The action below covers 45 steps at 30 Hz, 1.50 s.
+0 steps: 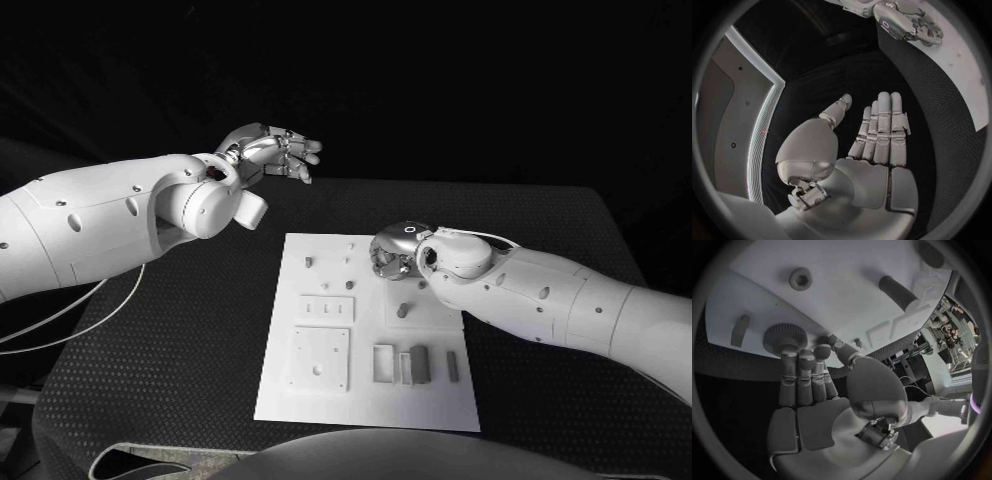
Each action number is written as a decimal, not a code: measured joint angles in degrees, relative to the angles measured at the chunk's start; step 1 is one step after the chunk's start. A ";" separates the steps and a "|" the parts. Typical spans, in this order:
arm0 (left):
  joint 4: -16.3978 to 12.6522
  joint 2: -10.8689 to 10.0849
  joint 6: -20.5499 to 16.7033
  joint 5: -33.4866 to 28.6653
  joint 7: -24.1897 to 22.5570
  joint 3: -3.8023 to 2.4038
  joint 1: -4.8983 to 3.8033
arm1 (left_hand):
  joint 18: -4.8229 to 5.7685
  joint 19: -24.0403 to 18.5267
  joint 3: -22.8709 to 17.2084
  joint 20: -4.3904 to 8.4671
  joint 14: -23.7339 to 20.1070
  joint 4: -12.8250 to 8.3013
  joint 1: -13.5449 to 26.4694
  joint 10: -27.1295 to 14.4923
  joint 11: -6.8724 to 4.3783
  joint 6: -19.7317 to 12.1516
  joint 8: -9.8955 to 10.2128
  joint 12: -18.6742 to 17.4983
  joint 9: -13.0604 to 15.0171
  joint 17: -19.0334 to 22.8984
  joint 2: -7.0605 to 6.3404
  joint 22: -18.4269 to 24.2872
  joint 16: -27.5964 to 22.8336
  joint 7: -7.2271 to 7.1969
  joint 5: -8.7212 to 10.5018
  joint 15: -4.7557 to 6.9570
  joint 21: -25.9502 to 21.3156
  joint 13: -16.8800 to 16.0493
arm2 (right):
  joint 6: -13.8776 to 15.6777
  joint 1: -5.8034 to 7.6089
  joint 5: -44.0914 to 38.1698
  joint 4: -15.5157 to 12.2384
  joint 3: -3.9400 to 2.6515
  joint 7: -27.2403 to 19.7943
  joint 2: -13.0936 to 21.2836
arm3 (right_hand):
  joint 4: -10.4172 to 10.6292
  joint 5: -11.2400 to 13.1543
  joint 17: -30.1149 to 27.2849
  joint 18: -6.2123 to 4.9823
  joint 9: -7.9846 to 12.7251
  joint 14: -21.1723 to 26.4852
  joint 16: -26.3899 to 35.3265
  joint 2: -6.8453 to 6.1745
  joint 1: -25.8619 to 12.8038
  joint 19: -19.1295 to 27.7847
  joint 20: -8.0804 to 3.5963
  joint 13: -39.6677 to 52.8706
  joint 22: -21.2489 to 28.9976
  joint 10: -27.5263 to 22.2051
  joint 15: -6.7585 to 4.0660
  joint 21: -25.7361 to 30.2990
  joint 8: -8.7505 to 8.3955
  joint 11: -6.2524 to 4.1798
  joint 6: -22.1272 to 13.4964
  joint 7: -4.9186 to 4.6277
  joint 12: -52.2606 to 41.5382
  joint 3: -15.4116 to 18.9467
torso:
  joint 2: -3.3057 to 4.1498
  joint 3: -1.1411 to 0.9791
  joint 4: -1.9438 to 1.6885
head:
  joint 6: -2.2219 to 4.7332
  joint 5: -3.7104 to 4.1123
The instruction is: Assemble the parts on the task board
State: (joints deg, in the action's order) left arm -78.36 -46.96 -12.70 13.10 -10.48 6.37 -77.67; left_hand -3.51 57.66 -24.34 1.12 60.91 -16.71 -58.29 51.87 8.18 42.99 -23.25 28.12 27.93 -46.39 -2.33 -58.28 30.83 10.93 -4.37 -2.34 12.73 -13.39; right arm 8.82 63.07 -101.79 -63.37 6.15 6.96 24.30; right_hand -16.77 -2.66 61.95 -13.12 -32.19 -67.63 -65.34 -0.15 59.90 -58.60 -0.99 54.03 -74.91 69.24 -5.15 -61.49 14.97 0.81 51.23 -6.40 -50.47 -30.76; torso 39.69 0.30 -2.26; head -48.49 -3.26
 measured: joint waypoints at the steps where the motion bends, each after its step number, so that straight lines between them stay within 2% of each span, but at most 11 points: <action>1: 0.00 0.00 0.00 0.00 0.00 0.00 0.00 | 0.00 0.00 0.00 0.00 0.00 0.00 0.00 0.00 0.00 0.00 0.00 0.00 0.00 0.00 0.00 0.00 0.00 0.00 0.00 0.00 0.00 0.00 | 0.01 0.00 -0.03 -0.02 0.00 0.00 0.01 | 0.00 0.00 0.03 0.00 -0.08 0.08 0.00 0.10 0.10 0.06 0.06 0.00 0.00 0.00 -0.12 0.00 0.00 0.00 0.12 0.11 0.12 0.00 | -0.01 0.00 0.00 | 0.00 0.00; 9: 0.00 -0.05 0.01 0.00 0.00 0.00 -0.01 | 0.01 0.00 0.00 0.00 0.00 0.00 0.00 0.00 0.00 0.00 0.00 0.00 -0.05 0.01 0.00 0.00 0.00 0.00 0.00 0.00 0.00 0.00 | 0.30 -0.05 -0.28 -0.17 0.03 -0.05 0.12 | 0.00 0.01 0.16 0.01 -0.44 0.18 0.00 1.14 1.15 0.27 -0.12 0.07 0.00 0.18 -0.42 -0.21 0.88 -0.62 1.33 0.95 0.35 -1.19 | 0.00 0.01 0.00 | -0.06 0.00; 11: 0.00 -0.06 0.01 0.00 0.00 0.00 -0.01 | 0.00 0.00 0.00 0.00 0.00 0.00 0.00 0.00 0.00 0.00 0.00 0.00 -0.05 0.01 0.00 0.00 0.00 0.00 0.00 0.00 0.00 0.00 | 0.42 -0.08 -0.37 -0.25 0.05 -0.06 0.16 | 0.54 0.06 0.16 0.00 -0.59 0.02 0.00 0.89 1.52 0.27 -0.13 0.07 0.00 0.39 -0.79 -0.21 0.90 -0.84 1.54 1.16 0.57 -4.16 | 0.00 0.01 0.01 | -0.02 0.00; 14: -0.01 -0.08 0.01 0.00 0.00 0.00 -0.02 | 0.01 0.00 0.00 0.00 0.00 0.00 0.00 0.00 0.00 0.00 0.00 0.00 -0.05 0.01 0.00 0.00 0.00 0.00 0.00 0.00 0.00 -0.04 | 0.66 -0.12 -0.50 -0.30 0.07 -0.07 0.18 | 0.82 0.22 0.16 -0.02 -0.65 0.01 0.00 0.46 1.10 0.28 -0.13 0.13 0.00 0.48 -0.80 -0.21 1.04 -0.93 1.68 1.30 0.84 -5.98 | 0.00 0.02 0.02 | 0.02 0.00; 16: -0.01 -0.09 0.01 0.00 0.00 0.00 -0.02 | 0.01 0.00 0.00 0.00 0.00 0.00 0.00 0.00 0.00 0.00 0.00 0.00 -0.05 0.01 0.00 0.00 0.00 0.00 0.00 0.00 0.00 -0.05 | 0.82 -0.15 -0.58 -0.38 0.09 -0.07 0.19 | 0.89 0.22 0.16 -0.05 -0.73 0.01 0.00 0.03 0.66 0.28 -0.13 0.16 0.00 0.49 -0.80 -0.21 1.06 -0.93 1.70 1.32 0.84 -6.31 | 0.00 0.02 0.03 | 0.04 0.00; 22: -0.02 -0.15 0.01 0.00 0.00 0.00 -0.03 | 0.01 0.00 0.00 0.00 0.00 0.00 0.00 0.00 0.00 0.00 0.00 0.00 -0.05 0.02 0.00 0.00 0.00 0.00 0.00 0.00 0.00 -0.05 | 1.45 -0.19 -1.01 -1.21 0.10 -0.02 0.55 | 0.80 0.22 0.16 -0.10 -0.78 0.01 0.00 -0.18 0.45 0.05 0.09 0.22 -0.01 0.69 -0.80 -0.51 1.08 -1.13 1.74 1.37 0.84 -6.82 | -0.01 0.04 0.04 | 0.22 -0.02; 26: -0.02 -0.16 0.01 0.00 0.00 0.00 -0.04 | 0.01 0.00 0.00 0.00 0.00 0.00 0.00 0.00 0.00 0.00 0.00 0.00 -0.04 0.00 0.00 0.00 0.00 0.00 0.00 0.00 0.00 -0.04 | 1.81 -0.07 -1.47 -1.90 0.09 0.20 0.87 | 0.70 0.22 0.16 -0.14 -1.50 -0.18 0.00 -0.64 -0.01 0.05 0.09 0.22 0.00 0.69 -0.98 -0.51 1.08 -1.13 1.76 1.38 1.06 -7.03 | -0.01 0.04 0.04 | 0.33 -0.12; 36: 0.01 -0.14 0.02 0.00 0.00 0.00 -0.05 | 0.15 0.21 0.00 0.21 0.00 0.00 0.00 0.00 -0.01 0.00 0.00 0.00 -0.04 -0.03 0.00 0.00 0.00 0.00 0.00 0.00 0.00 -0.04 | 2.56 1.46 -2.66 -2.81 0.03 0.83 0.38 | 0.87 0.22 0.15 -0.16 -1.57 -0.19 0.00 -1.32 -0.68 0.05 0.10 0.33 0.00 0.91 -0.96 -0.51 1.08 -0.92 1.80 1.36 1.06 -7.52 | -0.01 0.04 0.00 | 0.75 -0.13; 40: 0.02 -0.11 0.02 0.00 0.00 0.00 -0.06 | 0.16 0.21 0.00 0.21 0.00 0.00 0.00 0.00 -0.01 0.00 0.00 0.00 -0.05 -0.03 0.00 0.00 0.00 0.00 0.00 0.00 0.00 -0.03 | 3.18 1.84 -3.12 -1.90 0.01 1.10 -0.92 | 0.96 0.22 0.15 -0.16 -1.58 -0.20 0.00 -1.62 -0.99 0.05 0.10 0.33 0.00 0.91 -0.95 -0.51 1.08 -0.92 1.93 1.29 1.28 -7.60 | -0.01 0.04 0.00 | 1.01 -0.17; 45: 0.08 0.08 0.04 0.00 0.00 0.00 -0.07 | 0.17 0.21 0.12 0.21 0.00 0.13 0.00 0.01 -0.01 0.00 0.00 0.00 -0.09 -0.02 0.00 0.00 0.00 0.00 0.00 0.00 0.00 -0.08 | 4.07 1.92 -3.85 0.53 0.00 1.38 -3.12 | 1.02 0.22 0.16 -0.16 -1.58 -0.20 0.00 -1.81 -1.18 0.04 0.10 0.33 0.00 0.91 -0.95 -0.51 1.08 -0.92 2.00 1.26 1.28 -7.69 | 0.00 0.08 -0.04 | 1.40 -0.21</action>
State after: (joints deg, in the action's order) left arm -78.29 -46.88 -12.67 13.10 -10.48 6.37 -77.74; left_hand -3.34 57.86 -24.21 1.33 60.91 -16.58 -58.29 51.88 8.18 42.99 -23.25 28.12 27.84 -46.41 -2.33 -58.28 30.83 10.93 -4.37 -2.34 12.73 -13.47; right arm 12.88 65.00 -105.64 -62.83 6.15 8.34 21.18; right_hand -15.75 -2.44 62.11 -13.28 -33.77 -67.83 -65.34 -1.96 58.72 -58.55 -0.89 54.36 -74.91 70.15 -6.09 -62.00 16.04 -0.11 53.24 -5.14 -49.19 -38.45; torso 39.69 0.38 -2.30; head -47.09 -3.47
